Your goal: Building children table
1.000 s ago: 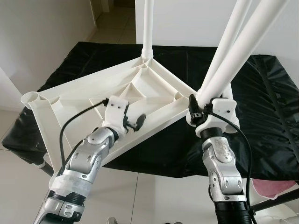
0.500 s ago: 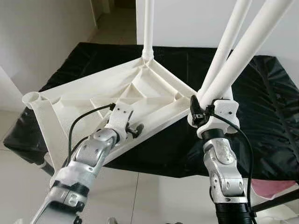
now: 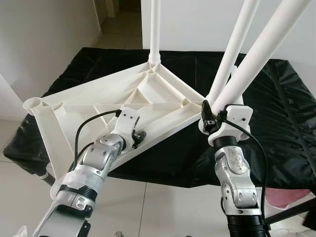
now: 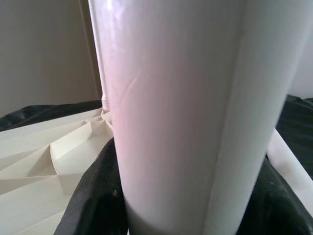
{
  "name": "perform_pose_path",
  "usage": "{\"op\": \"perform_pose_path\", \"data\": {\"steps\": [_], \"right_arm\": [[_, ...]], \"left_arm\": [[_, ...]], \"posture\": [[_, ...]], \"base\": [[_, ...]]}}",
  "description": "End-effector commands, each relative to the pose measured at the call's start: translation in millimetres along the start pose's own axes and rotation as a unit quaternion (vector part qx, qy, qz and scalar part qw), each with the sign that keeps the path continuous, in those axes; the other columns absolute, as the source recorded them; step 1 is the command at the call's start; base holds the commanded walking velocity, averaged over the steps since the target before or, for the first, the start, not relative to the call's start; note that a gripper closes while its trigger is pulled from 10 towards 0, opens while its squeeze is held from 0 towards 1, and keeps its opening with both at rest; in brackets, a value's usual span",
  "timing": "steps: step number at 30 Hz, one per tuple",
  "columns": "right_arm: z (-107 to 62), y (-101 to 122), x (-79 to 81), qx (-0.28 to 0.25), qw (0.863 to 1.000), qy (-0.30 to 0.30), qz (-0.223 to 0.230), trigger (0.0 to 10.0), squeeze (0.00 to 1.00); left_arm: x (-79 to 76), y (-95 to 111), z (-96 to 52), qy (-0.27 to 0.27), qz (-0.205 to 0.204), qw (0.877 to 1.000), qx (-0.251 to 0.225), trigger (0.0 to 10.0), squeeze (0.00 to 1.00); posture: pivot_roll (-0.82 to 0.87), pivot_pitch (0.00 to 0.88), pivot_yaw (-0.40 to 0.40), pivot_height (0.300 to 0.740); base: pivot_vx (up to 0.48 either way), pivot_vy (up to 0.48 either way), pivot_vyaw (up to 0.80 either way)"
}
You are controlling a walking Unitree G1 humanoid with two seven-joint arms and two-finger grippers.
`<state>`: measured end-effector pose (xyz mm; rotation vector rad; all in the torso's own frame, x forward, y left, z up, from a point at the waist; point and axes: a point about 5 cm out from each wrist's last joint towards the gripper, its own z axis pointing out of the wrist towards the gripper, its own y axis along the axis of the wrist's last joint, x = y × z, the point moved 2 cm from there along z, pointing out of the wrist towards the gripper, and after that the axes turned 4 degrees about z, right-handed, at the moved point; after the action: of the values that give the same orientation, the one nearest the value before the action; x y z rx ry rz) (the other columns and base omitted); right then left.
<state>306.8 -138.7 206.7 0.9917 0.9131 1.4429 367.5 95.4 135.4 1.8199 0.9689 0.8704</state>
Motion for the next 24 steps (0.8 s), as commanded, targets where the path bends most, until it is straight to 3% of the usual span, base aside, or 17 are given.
{"op": "perform_pose_path", "data": {"steps": [1,13,20,21,22,23,24], "right_arm": [[-1.8,3,1.5,-0.004,1.000,0.000,0.002,10.0,0.00],[-2.9,2,-0.5,-0.004,1.000,-0.007,0.001,10.0,0.00],[-2.2,2,0.6,-0.003,1.000,-0.004,-0.001,10.0,0.00],[-2.2,2,0.8,-0.003,1.000,-0.004,-0.001,10.0,0.00],[-2.2,2,0.5,-0.002,1.000,-0.005,-0.001,10.0,0.00],[-2.2,2,0.5,-0.002,1.000,-0.005,-0.001,10.0,0.00],[-2.2,1,0.1,-0.002,1.000,-0.006,-0.001,10.0,0.00]], "left_arm": [[13.2,-6,-1.1,0.043,0.004,0.999,0.017,0.0,0.00],[15.2,-5,-2.2,0.046,0.016,0.999,0.022,0.0,0.00],[7.6,1,0.5,0.037,0.019,0.999,0.009,0.0,0.00],[3.3,3,0.8,0.027,0.024,0.999,0.001,4.1,0.00],[-1.9,7,0.7,0.015,0.029,0.999,-0.011,10.0,0.00],[-1.9,7,0.7,0.015,0.029,0.999,-0.011,10.0,0.00],[-9.6,10,-0.5,-0.010,0.024,0.999,-0.026,10.0,1.00]], "posture": [[-0.03,0.059,0.042,0.740],[-0.03,0.070,0.058,0.740],[-0.03,0.079,0.051,0.740],[-0.02,0.082,0.053,0.740],[-0.03,0.084,0.055,0.740],[-0.03,0.084,0.055,0.740],[-0.02,0.085,0.051,0.740]], "base": [[0.000,0.000,0.00],[0.000,0.000,0.00],[0.000,0.000,0.00],[0.000,0.000,0.00],[0.000,0.000,0.00],[0.000,0.000,0.00],[0.000,0.000,0.00]]}}
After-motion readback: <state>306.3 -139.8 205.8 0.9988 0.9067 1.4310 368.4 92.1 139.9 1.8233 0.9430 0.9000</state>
